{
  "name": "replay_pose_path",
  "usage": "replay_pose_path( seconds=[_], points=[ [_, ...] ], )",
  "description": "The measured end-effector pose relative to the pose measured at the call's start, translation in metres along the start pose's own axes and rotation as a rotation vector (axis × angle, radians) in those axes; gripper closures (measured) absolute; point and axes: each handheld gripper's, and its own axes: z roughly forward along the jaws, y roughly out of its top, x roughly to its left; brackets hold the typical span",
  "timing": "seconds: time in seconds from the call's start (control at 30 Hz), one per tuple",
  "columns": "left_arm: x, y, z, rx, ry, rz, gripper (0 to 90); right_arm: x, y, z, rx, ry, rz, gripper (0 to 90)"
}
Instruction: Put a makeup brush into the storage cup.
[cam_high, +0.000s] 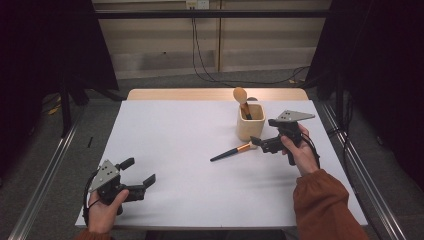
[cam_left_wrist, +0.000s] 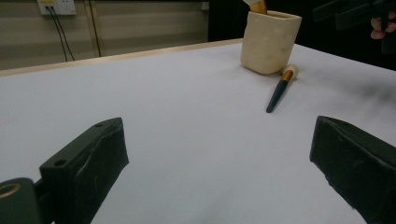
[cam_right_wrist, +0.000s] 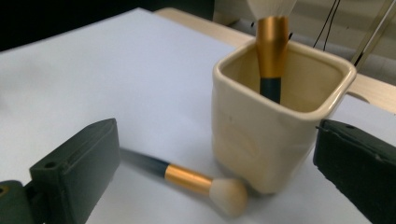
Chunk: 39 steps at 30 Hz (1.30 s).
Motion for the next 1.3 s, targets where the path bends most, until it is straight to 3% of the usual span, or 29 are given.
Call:
replay_pose_path(
  seconds=[0.23,0.5,0.77,0.93,1.3],
  points=[
    [0.001,0.0,0.0,0.004,0.001,0.006,3.8,-0.001,0.004,0.001,0.111,0.032,-0.061,1.7],
    [0.0,0.0,0.0,0.005,-0.001,0.003,3.8,0.004,0.0,0.008,0.257,0.132,-0.12,4.7],
    [0.001,0.0,0.0,0.008,-0.001,0.009,3.8,0.008,0.001,0.015,0.368,0.19,-0.157,4.6],
    [0.0,0.0,0.001,0.009,0.002,0.01,3.8,0.011,0.006,0.022,0.473,0.223,-0.225,4.6],
    [0.0,-0.001,0.001,0.009,-0.001,0.004,3.8,0.024,0.015,0.044,0.569,0.31,-0.34,6.4]
  ],
)
